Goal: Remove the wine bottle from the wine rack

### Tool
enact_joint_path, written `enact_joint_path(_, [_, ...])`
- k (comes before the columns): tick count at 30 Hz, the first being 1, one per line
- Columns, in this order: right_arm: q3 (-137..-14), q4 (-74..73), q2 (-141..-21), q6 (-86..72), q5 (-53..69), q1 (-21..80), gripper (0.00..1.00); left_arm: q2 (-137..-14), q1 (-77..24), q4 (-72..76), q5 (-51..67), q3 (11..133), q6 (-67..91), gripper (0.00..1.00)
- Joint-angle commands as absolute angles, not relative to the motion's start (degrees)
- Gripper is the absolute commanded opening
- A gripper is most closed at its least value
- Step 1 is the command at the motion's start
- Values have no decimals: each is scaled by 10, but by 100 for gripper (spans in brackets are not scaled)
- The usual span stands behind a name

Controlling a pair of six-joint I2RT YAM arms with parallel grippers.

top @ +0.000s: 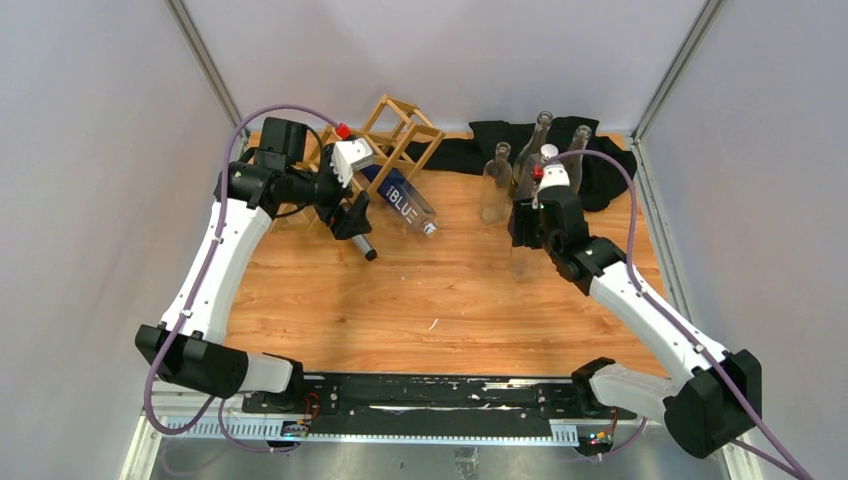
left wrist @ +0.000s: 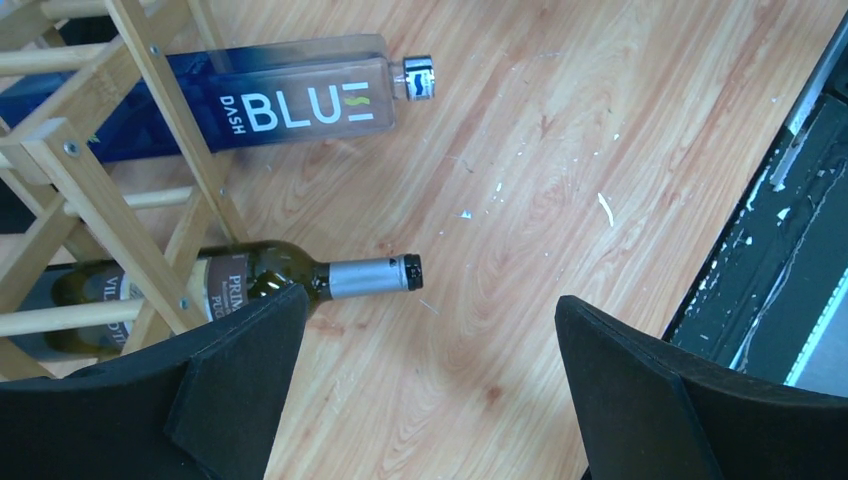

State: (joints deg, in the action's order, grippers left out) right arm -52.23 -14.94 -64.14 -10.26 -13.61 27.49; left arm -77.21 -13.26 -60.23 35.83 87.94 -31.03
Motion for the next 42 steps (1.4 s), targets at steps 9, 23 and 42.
enact_joint_path(9, [-490, -112, -614, -163, -278, 179, 0, -783, -129, -608, 366, 909, -313, 100])
enact_joint_path(23, [-496, 87, -721, -134, -322, 111, 0, -799, -129, -608, 387, 934, -301, 100])
enact_joint_path(42, [-458, 140, -742, -149, -301, 97, 86, -801, -128, -608, 385, 941, -289, 100])
